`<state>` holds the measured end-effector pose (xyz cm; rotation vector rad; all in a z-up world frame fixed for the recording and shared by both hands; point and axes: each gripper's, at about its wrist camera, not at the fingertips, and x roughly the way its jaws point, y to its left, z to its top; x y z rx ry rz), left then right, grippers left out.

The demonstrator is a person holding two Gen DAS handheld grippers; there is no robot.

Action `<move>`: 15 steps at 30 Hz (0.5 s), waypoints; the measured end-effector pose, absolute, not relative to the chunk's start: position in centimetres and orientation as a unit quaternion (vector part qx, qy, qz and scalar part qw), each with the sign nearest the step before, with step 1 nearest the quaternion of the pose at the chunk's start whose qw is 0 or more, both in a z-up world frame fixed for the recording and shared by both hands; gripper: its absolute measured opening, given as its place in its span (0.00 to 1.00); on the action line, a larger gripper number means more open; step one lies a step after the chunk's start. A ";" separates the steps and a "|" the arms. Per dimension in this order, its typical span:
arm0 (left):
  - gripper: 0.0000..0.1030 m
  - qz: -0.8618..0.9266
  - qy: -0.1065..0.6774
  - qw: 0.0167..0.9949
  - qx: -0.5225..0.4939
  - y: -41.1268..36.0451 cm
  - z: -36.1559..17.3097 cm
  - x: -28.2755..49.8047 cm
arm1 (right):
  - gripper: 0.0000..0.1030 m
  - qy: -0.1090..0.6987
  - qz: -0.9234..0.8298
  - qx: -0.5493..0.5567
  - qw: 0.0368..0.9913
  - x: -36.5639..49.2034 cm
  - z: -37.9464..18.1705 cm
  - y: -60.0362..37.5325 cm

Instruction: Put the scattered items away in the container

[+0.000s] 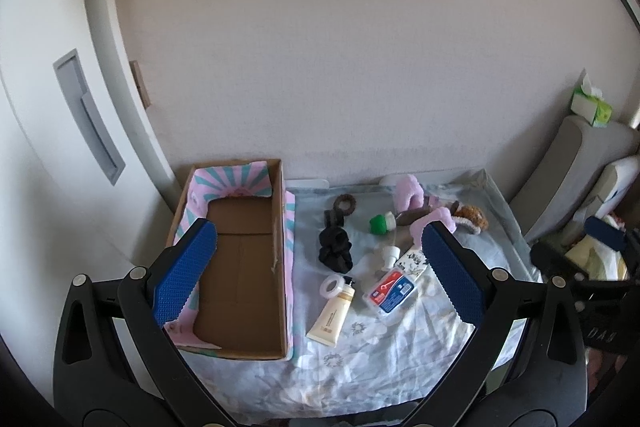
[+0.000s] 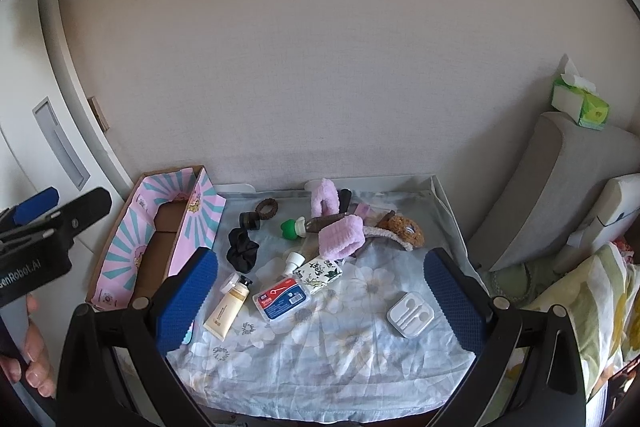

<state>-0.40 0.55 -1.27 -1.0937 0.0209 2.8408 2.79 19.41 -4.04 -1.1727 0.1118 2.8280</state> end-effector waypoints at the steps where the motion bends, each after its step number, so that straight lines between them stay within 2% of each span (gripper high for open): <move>1: 0.99 0.932 0.010 0.052 -0.360 0.6 -1.4 -0.4 | 1.00 0.035 0.922 -0.382 0.041 2.9 -4.1 19.6; 15: 0.99 0.907 0.006 0.122 -0.404 3.3 -7.2 -1.6 | 1.00 0.028 0.911 -0.404 0.077 5.4 -8.6 25.5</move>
